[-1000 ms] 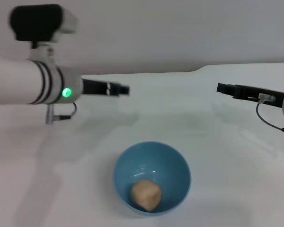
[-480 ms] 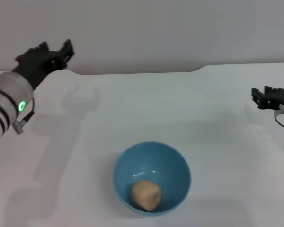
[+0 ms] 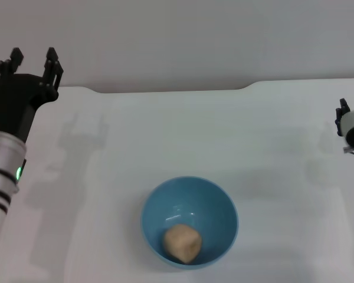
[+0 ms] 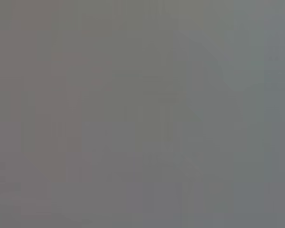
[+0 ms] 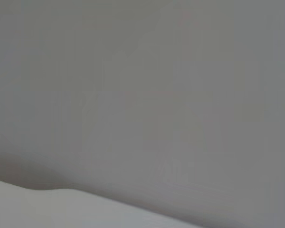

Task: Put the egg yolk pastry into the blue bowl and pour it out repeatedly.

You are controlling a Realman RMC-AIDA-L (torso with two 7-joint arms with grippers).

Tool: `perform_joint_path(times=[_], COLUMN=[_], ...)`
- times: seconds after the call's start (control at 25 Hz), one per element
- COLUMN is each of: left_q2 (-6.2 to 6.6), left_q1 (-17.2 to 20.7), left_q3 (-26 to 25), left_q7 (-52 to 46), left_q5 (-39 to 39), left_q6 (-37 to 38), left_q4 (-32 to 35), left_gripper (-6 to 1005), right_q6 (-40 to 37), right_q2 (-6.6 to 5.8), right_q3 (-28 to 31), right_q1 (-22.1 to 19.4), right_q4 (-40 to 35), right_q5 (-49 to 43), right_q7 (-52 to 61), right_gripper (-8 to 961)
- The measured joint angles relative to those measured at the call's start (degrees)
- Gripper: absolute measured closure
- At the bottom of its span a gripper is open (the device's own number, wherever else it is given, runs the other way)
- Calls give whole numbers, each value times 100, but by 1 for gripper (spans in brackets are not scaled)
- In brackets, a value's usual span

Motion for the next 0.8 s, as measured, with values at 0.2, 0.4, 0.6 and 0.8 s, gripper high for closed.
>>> perform_joint_path(times=[0.2,0.4,0.6,0.8], left_q2=[-23,-34,-34,-36], left_q1=[-303,-308,-289,-276], left_q3=[405,367,390,531], left_q7=[-679,-1278,-1466,-1475], left_q5=[-26,-35,-44,-45], left_q6=[1411,1473,1481,1430], left_q4=[-1219,-1669,-1984,-2183], left_gripper=[409,409,408,408], right_q6=[-1719,-2865,-3384,-3398], right_q2=[-8,13,37,49], right_q3=[-1622,-2766,-3197,-3428], right_q1=[478,798,722,526], right_q4=[-1171,-2430,-2758,-2771], right_q5=[-224,-1365,-1808,-1795], right_q7=[1839,5146,6550,6541], right_gripper=[659,659,659,659])
